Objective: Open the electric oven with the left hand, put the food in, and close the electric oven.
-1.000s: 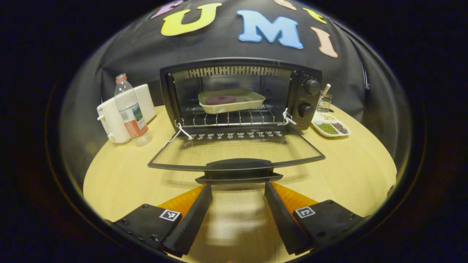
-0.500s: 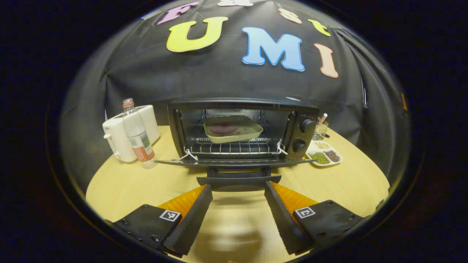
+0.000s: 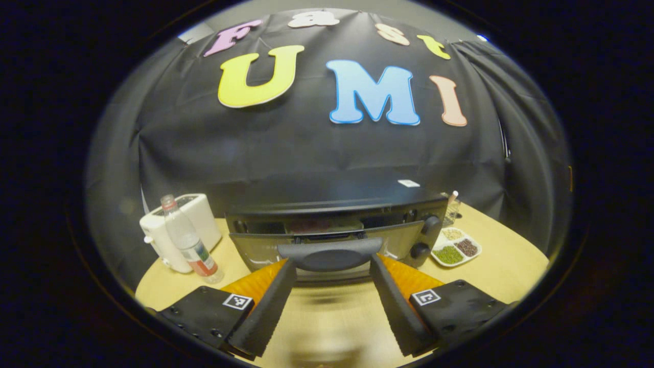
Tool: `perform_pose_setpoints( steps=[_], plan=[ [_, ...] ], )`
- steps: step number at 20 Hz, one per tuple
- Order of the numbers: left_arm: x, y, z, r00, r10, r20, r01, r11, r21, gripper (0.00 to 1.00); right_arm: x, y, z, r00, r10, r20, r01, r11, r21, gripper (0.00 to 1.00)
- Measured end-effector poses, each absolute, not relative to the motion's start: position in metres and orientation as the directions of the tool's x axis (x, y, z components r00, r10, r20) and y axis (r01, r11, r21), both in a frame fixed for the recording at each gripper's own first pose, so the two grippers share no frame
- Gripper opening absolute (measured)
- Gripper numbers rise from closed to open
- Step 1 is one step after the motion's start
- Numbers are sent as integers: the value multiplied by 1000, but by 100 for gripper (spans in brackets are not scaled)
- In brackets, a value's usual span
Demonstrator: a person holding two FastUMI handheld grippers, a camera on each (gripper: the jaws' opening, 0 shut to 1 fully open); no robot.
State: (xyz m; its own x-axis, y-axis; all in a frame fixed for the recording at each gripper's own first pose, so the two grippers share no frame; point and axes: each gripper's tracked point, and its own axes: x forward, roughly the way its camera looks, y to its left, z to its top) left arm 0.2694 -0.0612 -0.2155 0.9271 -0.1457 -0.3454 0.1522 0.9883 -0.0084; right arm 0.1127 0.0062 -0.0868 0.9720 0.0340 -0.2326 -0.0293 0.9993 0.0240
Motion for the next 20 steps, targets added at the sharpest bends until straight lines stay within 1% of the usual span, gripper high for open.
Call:
perform_pose_setpoints(
  steps=[2, 4, 7, 10, 11, 13, 16, 20],
  plan=[
    [267, -65, -181, 949, -152, -277, 157, 988, -4, 97, 109, 3, -77, 978, 36, -206, -29, 999, 39, 98],
    [252, -68, -142, 966, -155, -207, 158, 987, 0, 97, 106, -4, -68, 983, 35, -181, -28, 999, 41, 98],
    [216, -71, -88, 983, -143, -118, 144, 990, 1, 100, 96, -14, -48, 990, 47, -132, -42, 998, 41, 98],
    [174, -72, -46, 992, -115, -49, 115, 993, 6, 98, 82, -30, -36, 994, 50, -101, -47, 998, 33, 98],
    [158, -73, -36, 994, -103, -35, 103, 995, -3, 97, 77, -33, -33, 994, 60, -93, -57, 998, 37, 98],
    [129, -73, -20, 997, -80, -20, 79, 996, -37, 98, 66, -34, -24, 994, 86, -70, -83, 995, 49, 98],
    [95, -66, -4, 997, -73, -4, 73, 996, -53, 99, 49, -37, -13, 996, 82, -45, -80, 996, 49, 98],
    [59, -44, 8, 998, -54, 14, 54, 999, -3, 100, 28, -19, -6, 994, 97, -51, -92, 992, 90, 98]
  ],
)
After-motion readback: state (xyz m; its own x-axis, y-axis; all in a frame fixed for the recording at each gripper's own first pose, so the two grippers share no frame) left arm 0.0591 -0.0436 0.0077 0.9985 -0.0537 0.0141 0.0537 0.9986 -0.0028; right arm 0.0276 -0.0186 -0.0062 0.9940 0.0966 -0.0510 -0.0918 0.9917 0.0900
